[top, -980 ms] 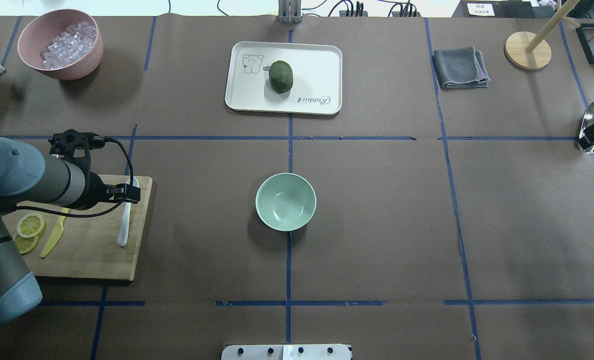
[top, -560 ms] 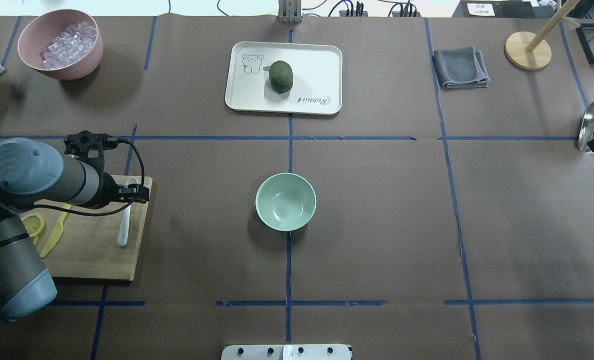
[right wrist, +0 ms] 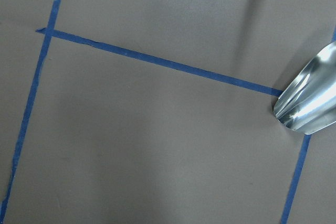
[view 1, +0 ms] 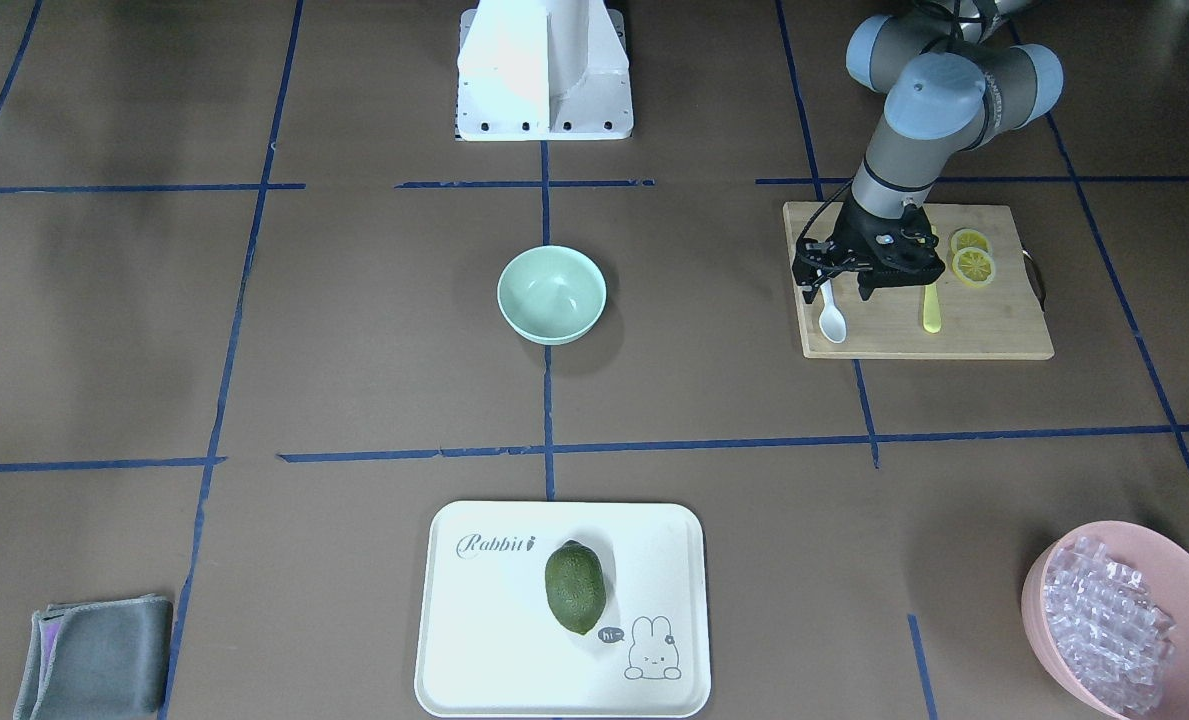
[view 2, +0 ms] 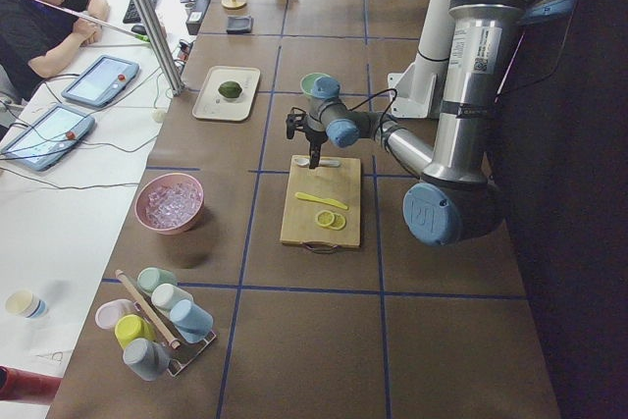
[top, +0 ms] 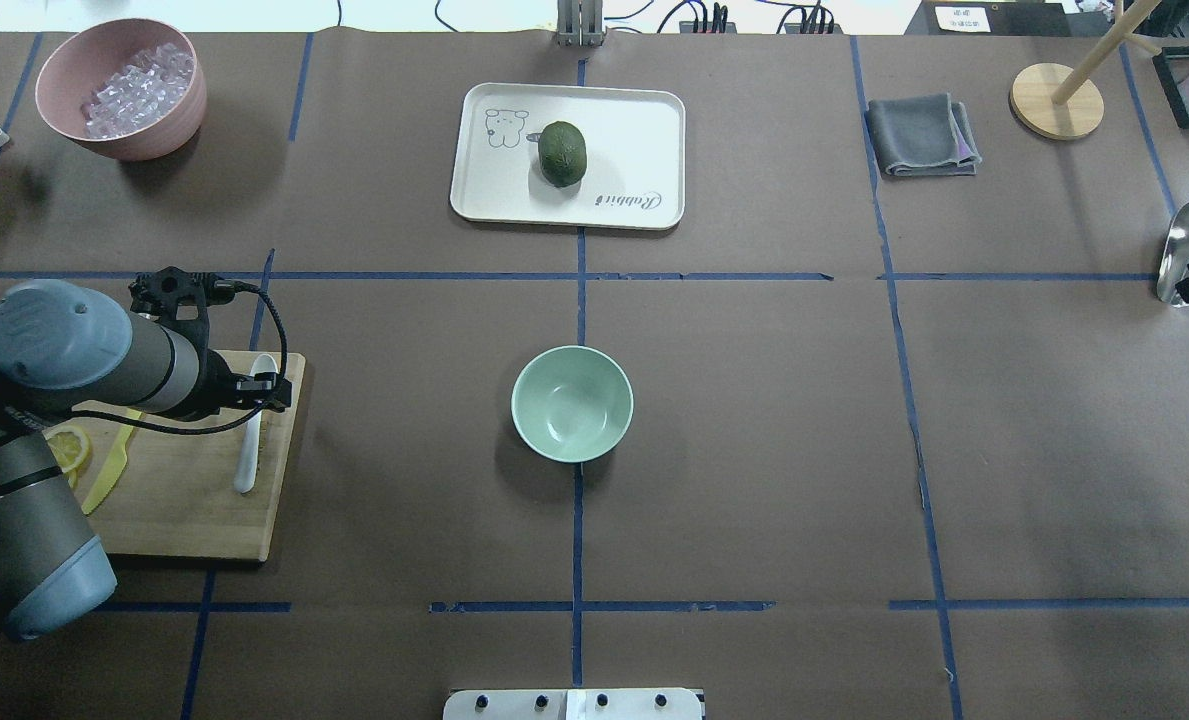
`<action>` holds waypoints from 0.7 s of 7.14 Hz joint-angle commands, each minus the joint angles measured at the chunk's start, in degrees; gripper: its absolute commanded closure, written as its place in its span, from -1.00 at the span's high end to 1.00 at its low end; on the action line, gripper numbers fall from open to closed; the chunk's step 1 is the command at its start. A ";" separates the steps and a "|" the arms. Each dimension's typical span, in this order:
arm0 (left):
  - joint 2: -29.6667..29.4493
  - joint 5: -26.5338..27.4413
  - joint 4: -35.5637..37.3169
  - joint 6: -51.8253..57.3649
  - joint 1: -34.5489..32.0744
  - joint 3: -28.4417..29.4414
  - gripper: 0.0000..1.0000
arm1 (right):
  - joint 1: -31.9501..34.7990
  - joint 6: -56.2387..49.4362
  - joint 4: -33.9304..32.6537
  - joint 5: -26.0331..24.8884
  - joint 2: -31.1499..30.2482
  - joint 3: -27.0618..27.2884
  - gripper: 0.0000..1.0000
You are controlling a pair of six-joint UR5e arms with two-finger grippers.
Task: Place spoon in bowl
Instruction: 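Lower the left gripper onto the white spoon handle on the board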
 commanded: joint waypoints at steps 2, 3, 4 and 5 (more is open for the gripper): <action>-0.20 -0.20 -0.01 -0.09 0.00 0.35 0.41 | 0.00 0.17 0.00 -0.07 0.12 0.07 1.00; -0.20 -0.20 -0.01 -0.09 0.00 0.35 0.37 | 0.00 0.17 0.00 -0.07 0.21 -0.02 1.00; -0.20 -0.20 -0.01 -0.09 0.00 0.43 0.37 | 0.00 0.17 0.00 -0.07 0.21 0.06 1.00; -0.20 -0.20 -0.01 -0.17 0.00 0.35 0.37 | 0.00 0.17 0.00 -0.07 0.21 0.07 1.00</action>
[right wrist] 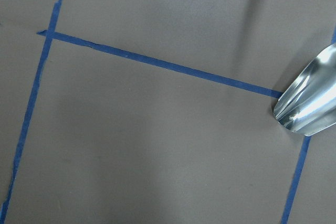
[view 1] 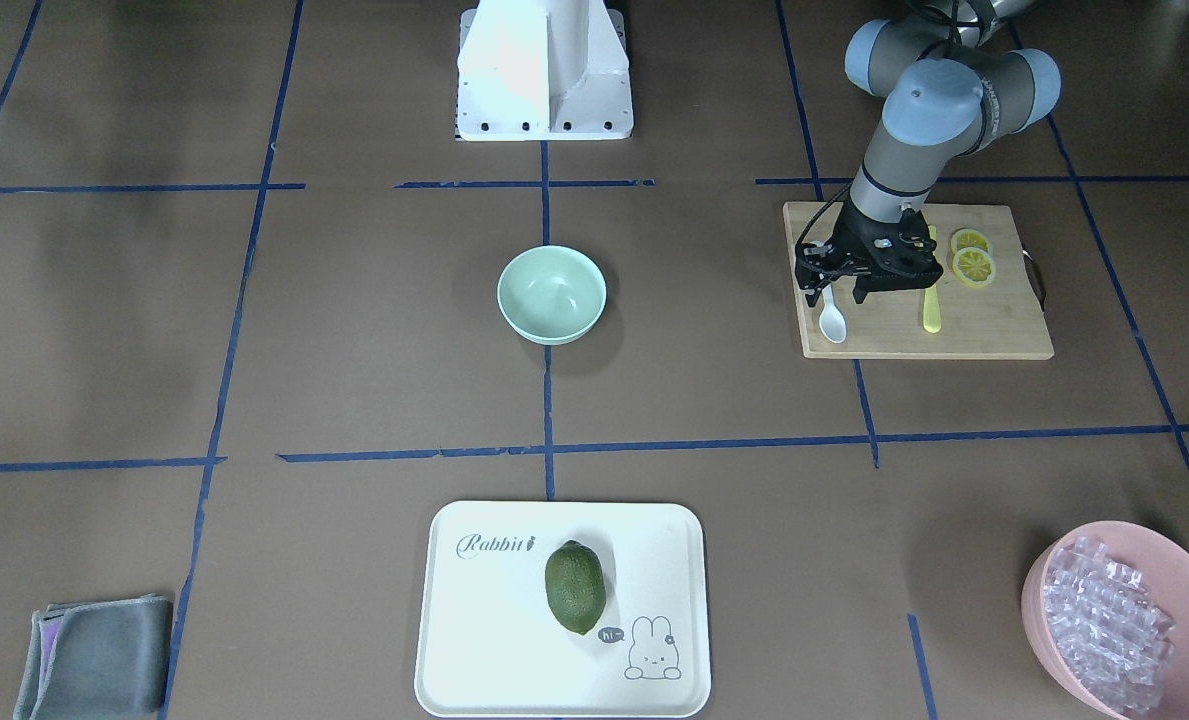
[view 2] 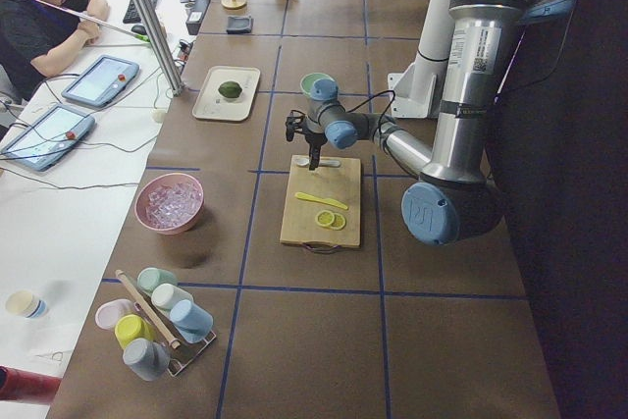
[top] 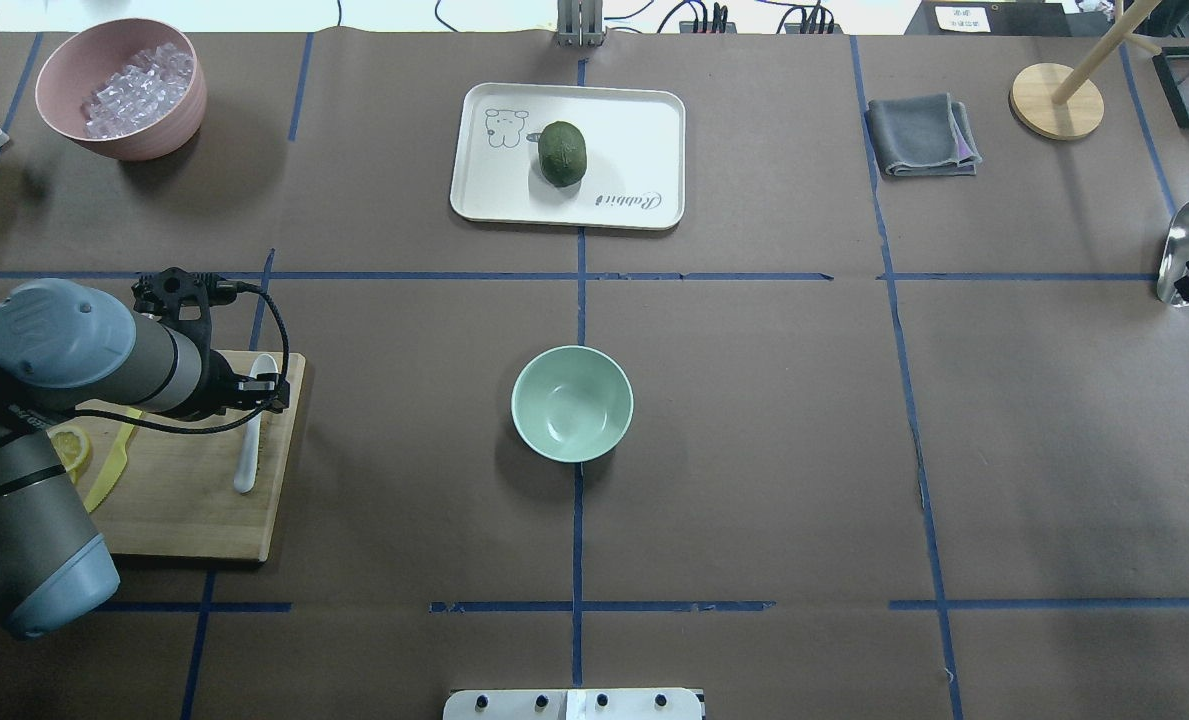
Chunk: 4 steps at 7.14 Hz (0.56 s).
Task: Place spoon in bowl
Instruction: 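Lower the left gripper onto the white spoon handle on the board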
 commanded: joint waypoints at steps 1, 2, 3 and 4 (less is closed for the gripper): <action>-0.08 0.00 0.00 -0.07 0.00 0.14 0.37 | 0.00 0.00 0.00 0.00 0.10 -0.06 1.00; -0.08 -0.09 0.00 -0.07 0.00 0.22 0.37 | 0.00 0.00 0.00 0.00 0.02 -0.06 1.00; -0.08 0.00 0.00 -0.07 0.00 0.49 0.37 | 0.00 0.00 0.00 0.00 0.10 -0.06 1.00; -0.08 -0.09 0.00 -0.07 0.00 0.58 0.36 | 0.09 0.09 0.00 0.00 0.11 -0.06 1.00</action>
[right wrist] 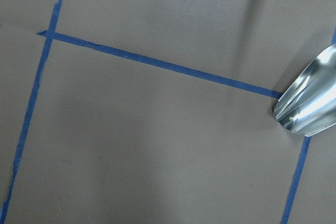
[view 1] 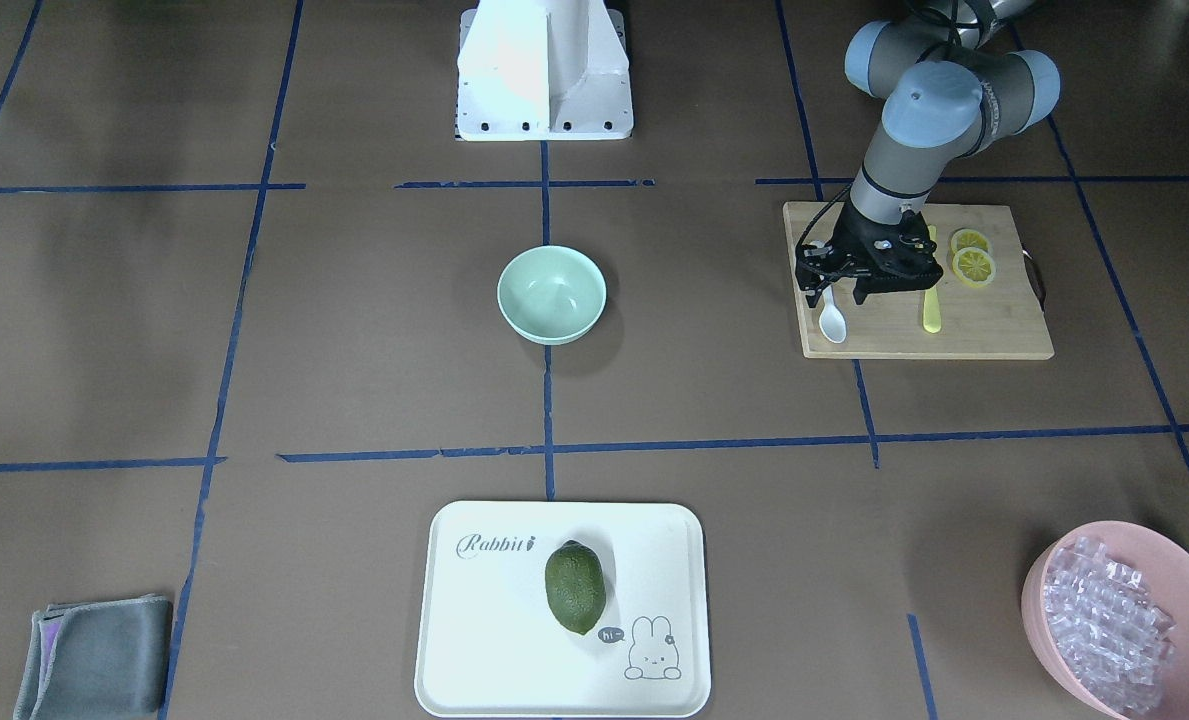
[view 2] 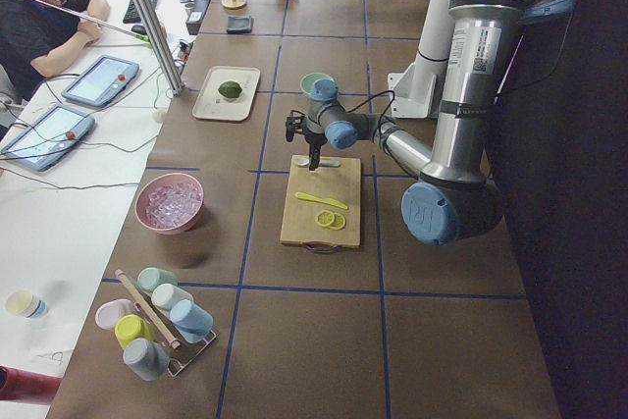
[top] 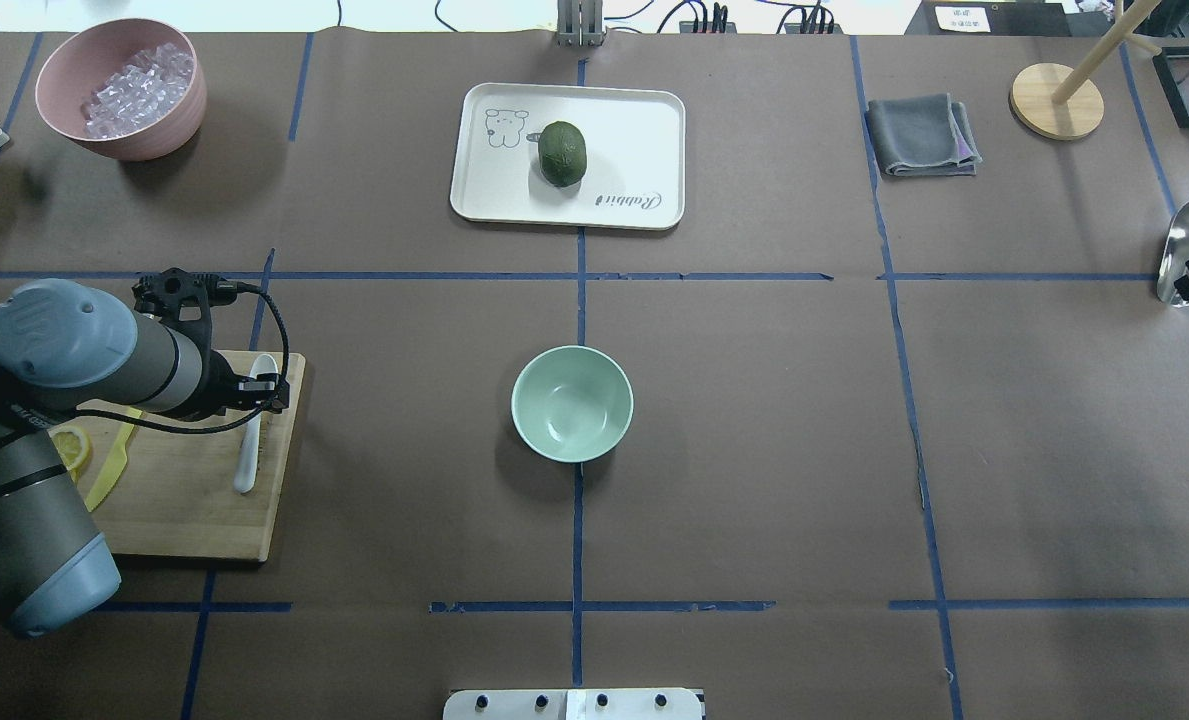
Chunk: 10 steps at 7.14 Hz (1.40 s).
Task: Place spoon in bowl
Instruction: 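Lower the left gripper onto the white spoon handle on the board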
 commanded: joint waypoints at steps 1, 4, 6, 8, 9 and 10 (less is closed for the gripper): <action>0.00 -0.05 -0.09 0.00 0.00 0.08 0.36 | -0.03 -0.02 0.00 0.00 0.03 -0.01 1.00; 0.00 -0.05 0.00 0.00 0.00 0.17 0.28 | 0.06 -0.02 0.00 0.00 0.11 -0.01 1.00; -0.09 -0.05 0.00 0.00 0.26 0.34 0.25 | 0.41 -0.02 0.00 0.00 0.20 -0.01 1.00; -0.09 -0.05 0.00 0.00 0.44 0.34 0.22 | 0.76 -0.02 0.00 0.09 0.20 0.08 1.00; -0.09 -0.14 0.00 -0.09 0.44 0.34 0.13 | 0.76 -0.02 0.00 0.09 0.12 0.08 1.00; -0.09 -1.35 0.00 0.00 0.44 0.34 -0.13 | 0.76 -0.02 0.00 0.09 0.20 -0.01 1.00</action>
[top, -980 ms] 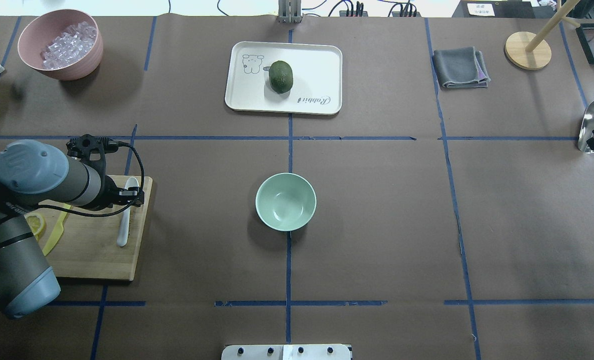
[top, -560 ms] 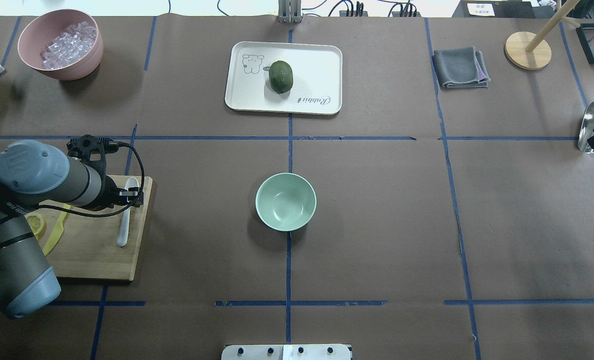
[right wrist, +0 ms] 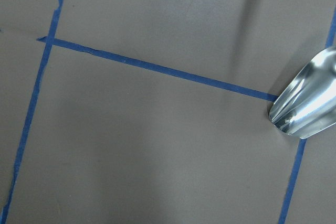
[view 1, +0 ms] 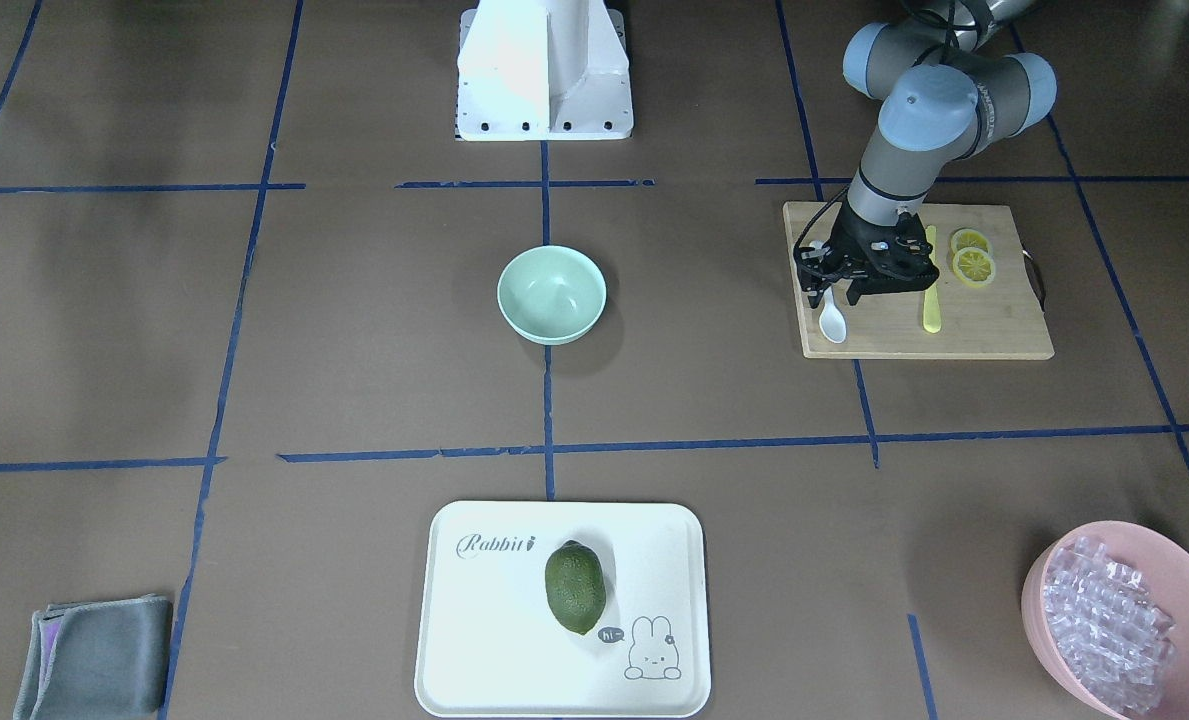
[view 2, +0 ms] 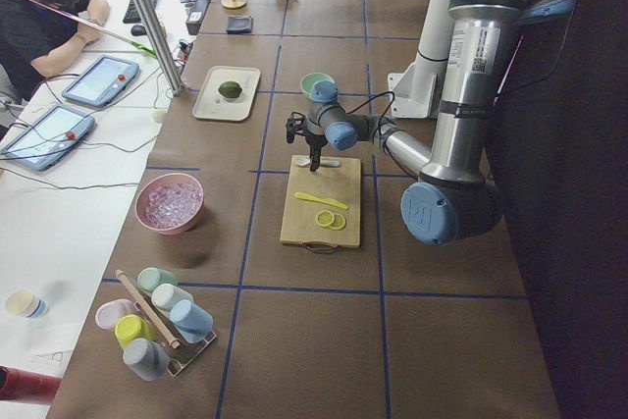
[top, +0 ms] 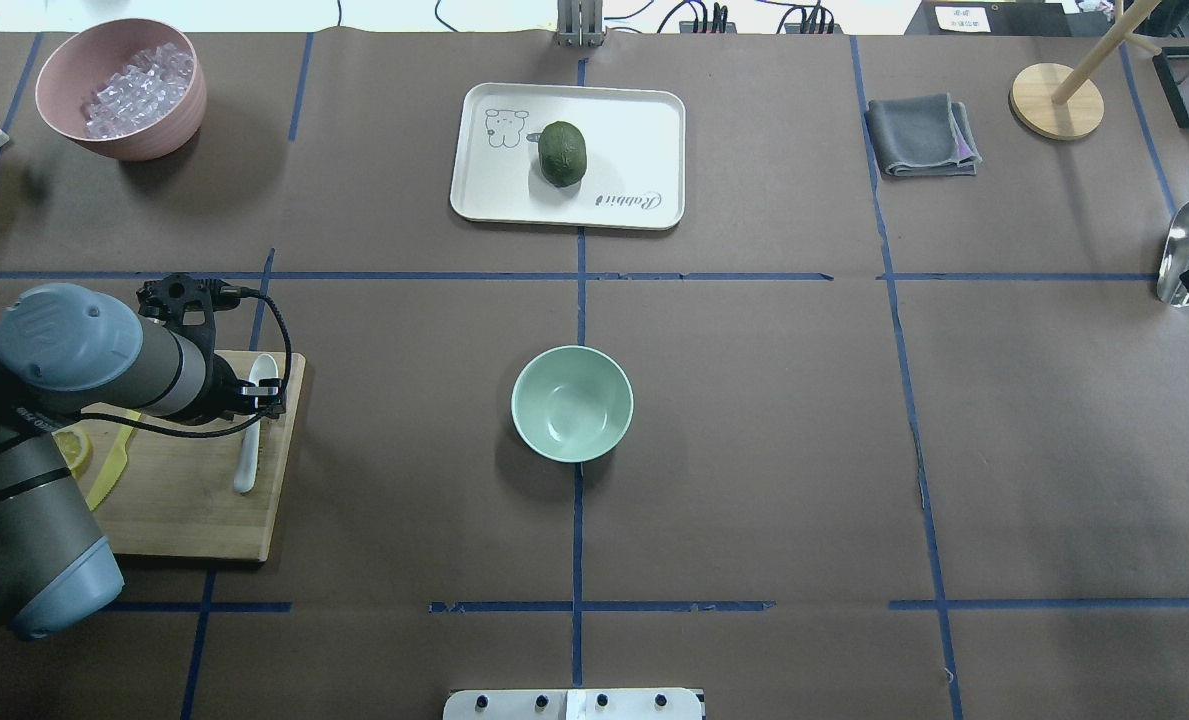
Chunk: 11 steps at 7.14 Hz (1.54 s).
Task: Place spoon in bowl
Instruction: 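Lower the left gripper onto the white spoon handle on the board, then close the left gripper on the spoon and lift it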
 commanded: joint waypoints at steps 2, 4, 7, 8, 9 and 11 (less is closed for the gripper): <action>0.00 -1.99 0.18 -0.05 -0.06 -0.09 -0.78 | 0.04 0.00 0.00 0.00 0.03 -0.07 1.00; 0.26 -5.83 0.52 0.04 -0.24 -1.13 -1.00 | 0.04 0.00 0.00 0.00 0.03 -0.07 1.00; 0.01 -10.67 8.12 0.13 -4.52 -8.40 -1.00 | 0.04 0.09 0.00 0.00 0.03 -0.07 1.00; -1.57 -10.95 11.39 0.13 -4.63 -10.96 -1.00 | 0.04 0.09 0.00 0.00 0.03 -0.07 1.00; -5.85 -10.96 12.90 -0.57 -4.63 -10.46 -1.00 | 0.13 0.09 0.00 0.00 -0.06 -0.07 1.00; -16.37 -10.96 13.72 -12.61 -2.54 -6.97 -1.00 | 0.39 0.00 0.00 0.00 -0.23 -0.16 1.00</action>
